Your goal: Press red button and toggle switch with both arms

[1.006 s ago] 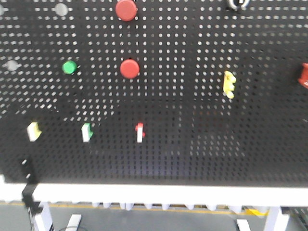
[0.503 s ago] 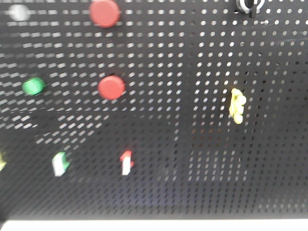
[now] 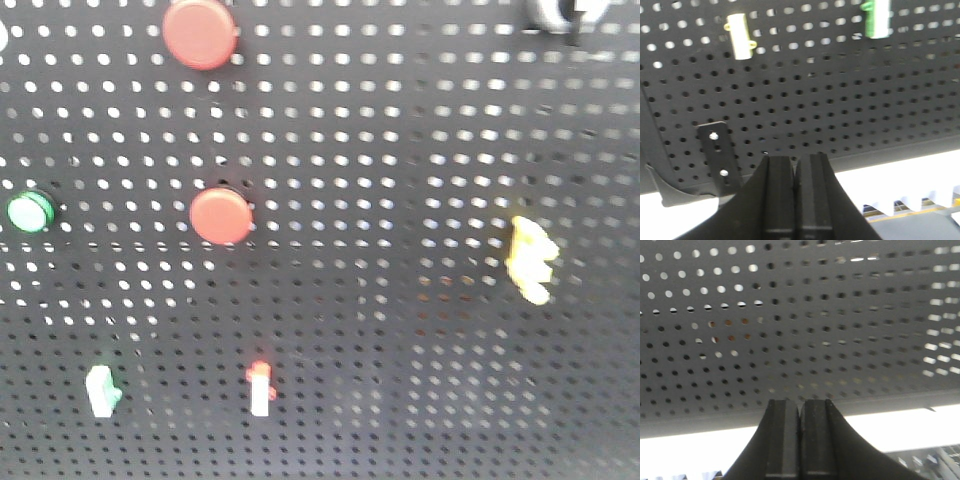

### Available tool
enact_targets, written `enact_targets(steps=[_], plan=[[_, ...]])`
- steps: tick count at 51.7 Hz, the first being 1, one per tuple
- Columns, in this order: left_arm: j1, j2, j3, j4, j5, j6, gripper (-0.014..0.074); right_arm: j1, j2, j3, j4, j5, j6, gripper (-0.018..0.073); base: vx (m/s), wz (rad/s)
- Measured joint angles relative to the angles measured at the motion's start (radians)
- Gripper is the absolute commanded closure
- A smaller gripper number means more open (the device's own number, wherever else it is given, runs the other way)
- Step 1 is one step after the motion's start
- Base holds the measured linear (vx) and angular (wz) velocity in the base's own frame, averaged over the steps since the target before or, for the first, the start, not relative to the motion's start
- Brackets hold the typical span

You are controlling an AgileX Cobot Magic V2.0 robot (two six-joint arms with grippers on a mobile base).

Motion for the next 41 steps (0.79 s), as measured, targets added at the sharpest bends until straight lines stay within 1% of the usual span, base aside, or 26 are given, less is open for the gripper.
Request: enact_targets(steps=[32, 41], plan=[[0.000, 0.000, 0.000, 0.000, 0.000, 0.000, 0.0595, 0.000, 0.000, 0.000, 0.000, 0.000, 0.000, 0.0562, 0.01, 0.01], [0.000, 0.000, 0.000, 0.000, -0.013, 0.000, 0.0595, 0.000, 0.000, 0.000, 0.000, -0.020, 0.000, 0.0562, 0.00, 0.00]])
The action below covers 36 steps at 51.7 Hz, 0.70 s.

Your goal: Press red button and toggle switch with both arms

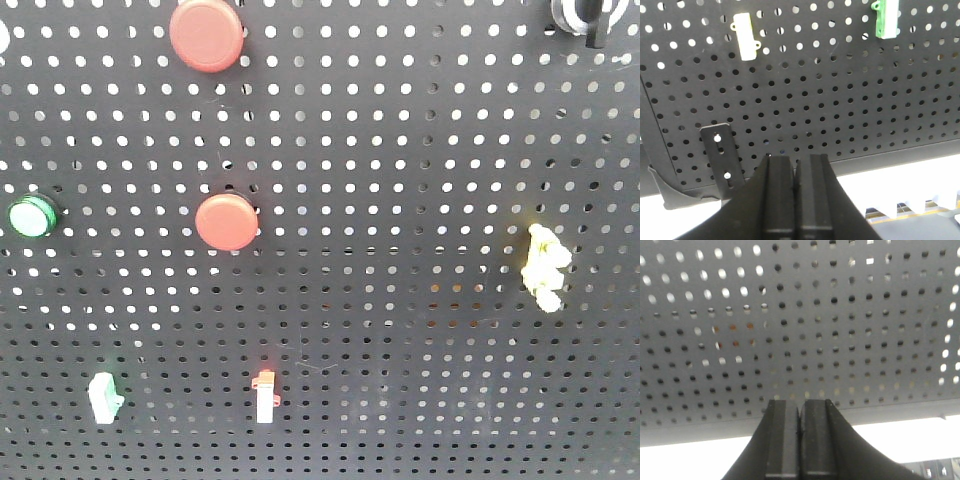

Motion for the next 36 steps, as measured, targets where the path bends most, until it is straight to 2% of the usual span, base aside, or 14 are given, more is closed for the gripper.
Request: enact_targets(steps=[7, 14, 18, 26, 36], plan=[[0.000, 0.000, 0.000, 0.000, -0.039, -0.005, 0.0595, 0.000, 0.000, 0.000, 0.000, -0.077, 0.000, 0.0562, 0.00, 0.00], [0.000, 0.000, 0.000, 0.000, -0.208, -0.048, 0.0595, 0.000, 0.000, 0.000, 0.000, -0.216, 0.001, 0.0562, 0.00, 0.00], [0.000, 0.000, -0.007, 0.000, -0.286, -0.103, 0.0595, 0.000, 0.000, -0.034, 0.000, -0.217, 0.011, 0.0562, 0.00, 0.00], [0.000, 0.000, -0.177, 0.000, -0.192, -0.178, 0.0595, 0.000, 0.004, -0.228, 0.000, -0.144, 0.018, 0.0562, 0.00, 0.00], [0.000, 0.151, -0.517, 0.001, -0.025, -0.158, 0.0595, 0.000, 0.161, -0.560, 0.000, -0.044, 0.001, 0.0562, 0.00, 0.00]])
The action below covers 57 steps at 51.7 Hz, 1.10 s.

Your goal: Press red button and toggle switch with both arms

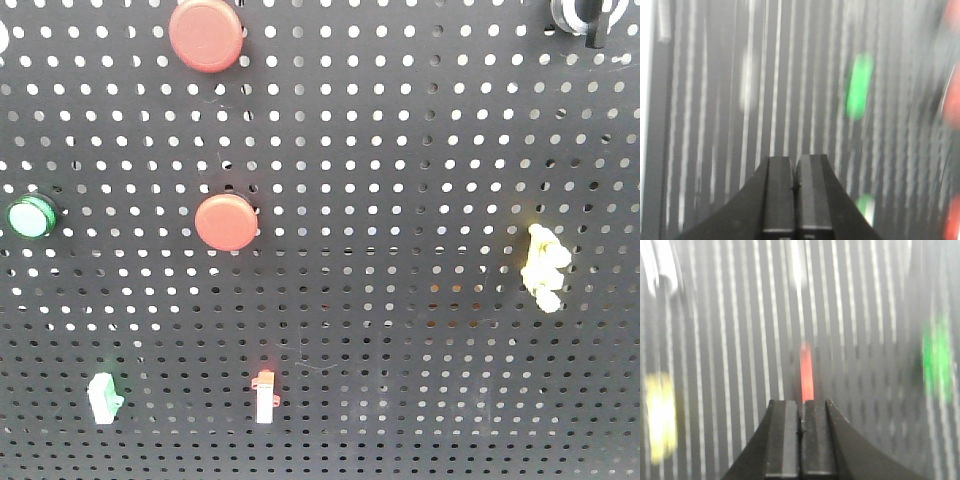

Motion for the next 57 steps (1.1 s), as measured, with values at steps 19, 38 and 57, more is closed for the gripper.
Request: enact_targets(steps=[19, 38, 57], plan=[[0.000, 0.504, -0.539, 0.000, 0.241, 0.068, 0.0595, 0.000, 0.358, -0.344, 0.026, 0.105, 0.000, 0.0562, 0.00, 0.00], [-0.048, 0.570, -0.585, -0.166, 0.267, 0.123, 0.0595, 0.000, 0.390, -0.349, 0.164, 0.134, 0.000, 0.0562, 0.00, 0.00], [-0.215, 0.726, -0.690, -0.715, 0.440, 0.773, 0.0595, 0.000, 0.390, -0.350, 0.177, 0.135, 0.000, 0.0562, 0.00, 0.00]])
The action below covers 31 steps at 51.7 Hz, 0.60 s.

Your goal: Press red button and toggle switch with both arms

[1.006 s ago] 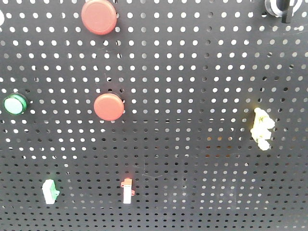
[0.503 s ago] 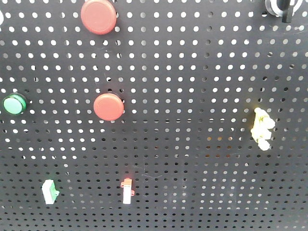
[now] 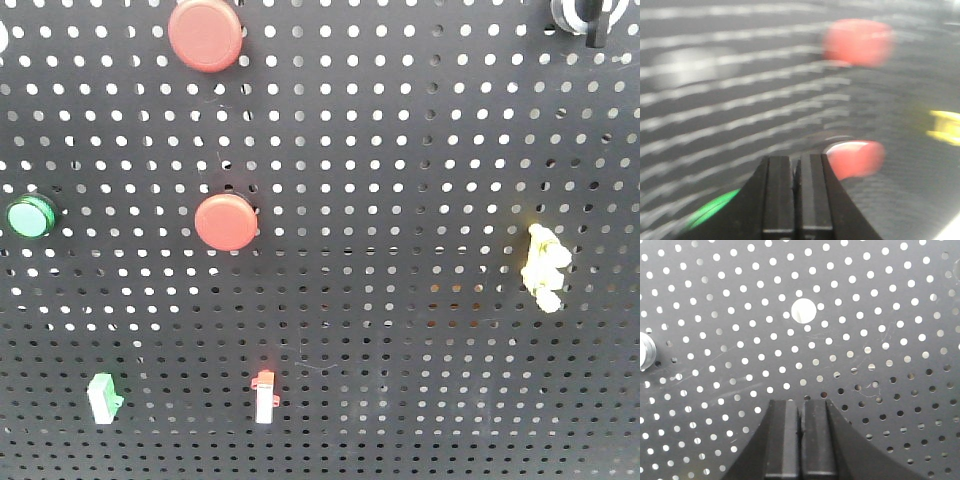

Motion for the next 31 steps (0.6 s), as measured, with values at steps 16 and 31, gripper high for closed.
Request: enact_targets(steps=[16, 31], plan=[[-0.070, 0.204, -0.212, -0.114, 0.038, 0.100, 0.0595, 0.000, 0.021, -0.001, 0.000, -0.002, -0.001, 0.0562, 0.00, 0.00], [-0.111, 0.310, -0.343, -0.118, 0.068, 0.102, 0.0595, 0.000, 0.046, -0.001, 0.000, 0.004, -0.001, 0.0562, 0.00, 0.00]])
